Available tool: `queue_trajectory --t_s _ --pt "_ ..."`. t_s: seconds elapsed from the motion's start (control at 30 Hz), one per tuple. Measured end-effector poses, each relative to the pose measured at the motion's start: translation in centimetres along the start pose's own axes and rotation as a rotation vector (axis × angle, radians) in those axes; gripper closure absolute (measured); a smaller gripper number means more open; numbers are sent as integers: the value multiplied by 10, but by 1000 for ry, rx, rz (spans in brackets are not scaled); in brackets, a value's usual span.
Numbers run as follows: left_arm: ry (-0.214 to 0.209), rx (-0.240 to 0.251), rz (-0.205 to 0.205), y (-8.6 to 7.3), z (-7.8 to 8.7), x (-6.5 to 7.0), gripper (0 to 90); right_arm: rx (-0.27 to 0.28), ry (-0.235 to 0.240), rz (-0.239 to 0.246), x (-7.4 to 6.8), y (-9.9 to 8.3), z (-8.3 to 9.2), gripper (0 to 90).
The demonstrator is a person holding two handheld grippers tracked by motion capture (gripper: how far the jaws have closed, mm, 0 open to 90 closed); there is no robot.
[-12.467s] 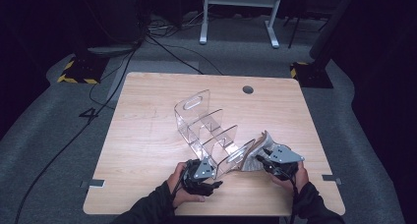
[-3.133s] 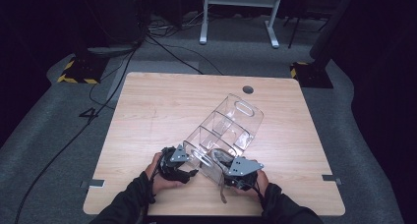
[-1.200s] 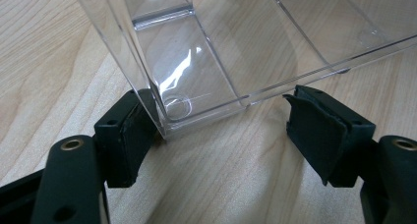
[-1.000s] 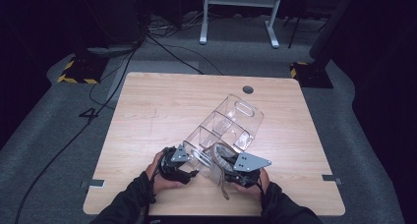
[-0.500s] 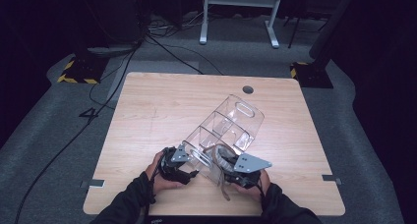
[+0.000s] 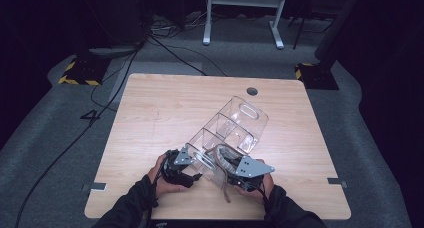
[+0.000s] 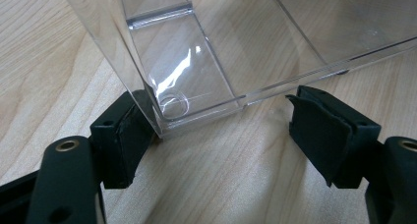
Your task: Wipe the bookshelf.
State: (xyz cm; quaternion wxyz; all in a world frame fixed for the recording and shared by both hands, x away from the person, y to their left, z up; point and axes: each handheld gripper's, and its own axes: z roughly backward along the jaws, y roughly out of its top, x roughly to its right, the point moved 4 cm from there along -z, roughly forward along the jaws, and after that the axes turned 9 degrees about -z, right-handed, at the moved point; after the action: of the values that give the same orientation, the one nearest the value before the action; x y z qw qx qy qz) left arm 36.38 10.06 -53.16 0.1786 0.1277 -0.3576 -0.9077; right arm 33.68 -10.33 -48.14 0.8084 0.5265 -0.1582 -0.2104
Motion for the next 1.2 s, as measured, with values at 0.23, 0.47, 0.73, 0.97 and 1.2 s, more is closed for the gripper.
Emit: queue_trajectory --t_s 0.23,0.47,0.73,0.97,1.2 --pt "1 0 -1 0 0 0 250 -120 13 -34 -2 -33 -17 701" --pt "-2 0 2 0 0 0 249 -63 -14 -39 6 -14 -7 697" --pt "0 -1 6 0 0 1 249 127 -132 -29 26 33 38 695" --pt "2 -1 1 0 0 0 249 101 -101 -19 25 25 43 694" --pt "27 -8 34 -2 2 3 238 -70 -62 3 19 -10 9 695"
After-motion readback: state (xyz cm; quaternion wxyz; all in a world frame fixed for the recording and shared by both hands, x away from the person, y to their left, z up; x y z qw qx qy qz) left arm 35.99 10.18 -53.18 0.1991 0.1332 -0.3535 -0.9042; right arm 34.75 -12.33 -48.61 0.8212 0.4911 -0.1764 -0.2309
